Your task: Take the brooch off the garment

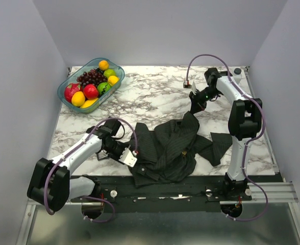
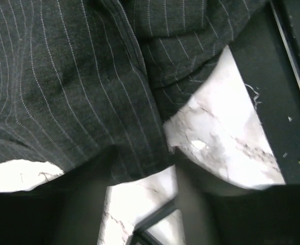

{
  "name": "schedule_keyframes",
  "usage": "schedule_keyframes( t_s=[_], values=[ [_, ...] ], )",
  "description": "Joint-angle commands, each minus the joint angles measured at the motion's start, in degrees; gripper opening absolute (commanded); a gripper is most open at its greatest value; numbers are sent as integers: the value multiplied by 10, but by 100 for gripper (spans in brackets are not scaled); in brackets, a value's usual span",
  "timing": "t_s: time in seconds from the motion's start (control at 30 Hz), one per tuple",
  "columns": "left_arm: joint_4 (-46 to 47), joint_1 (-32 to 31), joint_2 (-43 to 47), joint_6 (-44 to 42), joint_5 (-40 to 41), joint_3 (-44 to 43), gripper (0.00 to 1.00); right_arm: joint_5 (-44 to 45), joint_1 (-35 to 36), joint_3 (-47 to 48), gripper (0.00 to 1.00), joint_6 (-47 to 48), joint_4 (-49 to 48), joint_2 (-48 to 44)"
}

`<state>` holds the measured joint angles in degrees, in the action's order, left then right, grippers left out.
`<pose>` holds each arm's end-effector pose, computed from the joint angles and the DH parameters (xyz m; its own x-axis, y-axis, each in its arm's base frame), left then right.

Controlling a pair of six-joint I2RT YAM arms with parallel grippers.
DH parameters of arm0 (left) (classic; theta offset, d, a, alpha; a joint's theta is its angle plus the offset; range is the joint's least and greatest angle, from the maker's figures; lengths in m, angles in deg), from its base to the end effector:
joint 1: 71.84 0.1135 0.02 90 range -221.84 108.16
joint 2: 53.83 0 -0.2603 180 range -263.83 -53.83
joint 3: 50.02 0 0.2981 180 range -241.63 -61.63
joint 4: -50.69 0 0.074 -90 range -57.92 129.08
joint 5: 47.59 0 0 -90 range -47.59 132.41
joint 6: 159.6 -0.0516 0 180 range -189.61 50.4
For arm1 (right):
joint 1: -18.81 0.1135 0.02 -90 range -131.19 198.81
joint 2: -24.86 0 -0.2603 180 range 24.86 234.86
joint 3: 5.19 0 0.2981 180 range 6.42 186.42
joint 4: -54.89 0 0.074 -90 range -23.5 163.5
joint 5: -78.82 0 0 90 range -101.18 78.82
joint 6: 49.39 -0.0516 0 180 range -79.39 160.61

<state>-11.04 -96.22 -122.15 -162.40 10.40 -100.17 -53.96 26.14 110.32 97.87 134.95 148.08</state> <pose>0.1961 -0.1189 0.1465 0.4780 0.7132 -0.5127 0.8744 -0.4418 0.2006 0.4541 0.0937 0.1795 -0.4352 -0.6784 -0.5919 -0.8984 0.2846 0.3343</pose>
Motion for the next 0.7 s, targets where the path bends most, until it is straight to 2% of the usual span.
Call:
schedule_keyframes(
  t_s=[0.0, 0.03, 0.1, 0.13, 0.17, 0.23, 0.33, 0.5, 0.53, 0.57, 0.67],
  values=[
    [43, 4, -35, 1, -24, -15, 35, -10, -1, 23, 0, -83, -48, -29],
    [47, 6, -52, 9, -20, -32, 13, -12, -4, 48, 0, -100, -52, -32],
    [93, 7, -67, 94, 6, -48, 9, -24, -14, 97, 0, -147, -62, -34],
    [110, 7, -80, 123, 19, -65, 13, -27, -18, 123, 1, -161, -64, -36],
    [124, 10, -84, 186, 26, -76, 21, -31, -24, 176, 0, -175, -69, -39],
    [134, 25, -91, 221, 25, -113, 42, -32, -26, 212, 0, -205, -89, -63],
    [139, 37, -96, 311, 19, -168, 57, -25, -26, 207, 0, -240, -149, -125],
    [197, 70, -126, 465, 27, -255, 63, 26, -26, 93, 0, -260, -248, -218],
    [214, 77, -150, 530, 29, -281, 67, 39, -25, 55, 0, -258, -255, -227],
    [228, 87, -166, 559, 27, -297, 69, 52, -26, 40, 0, -255, -258, -243],
    [227, 88, -267, 637, 18, -396, 69, 82, -28, -4, 0, -253, -259, -260]
  ],
)
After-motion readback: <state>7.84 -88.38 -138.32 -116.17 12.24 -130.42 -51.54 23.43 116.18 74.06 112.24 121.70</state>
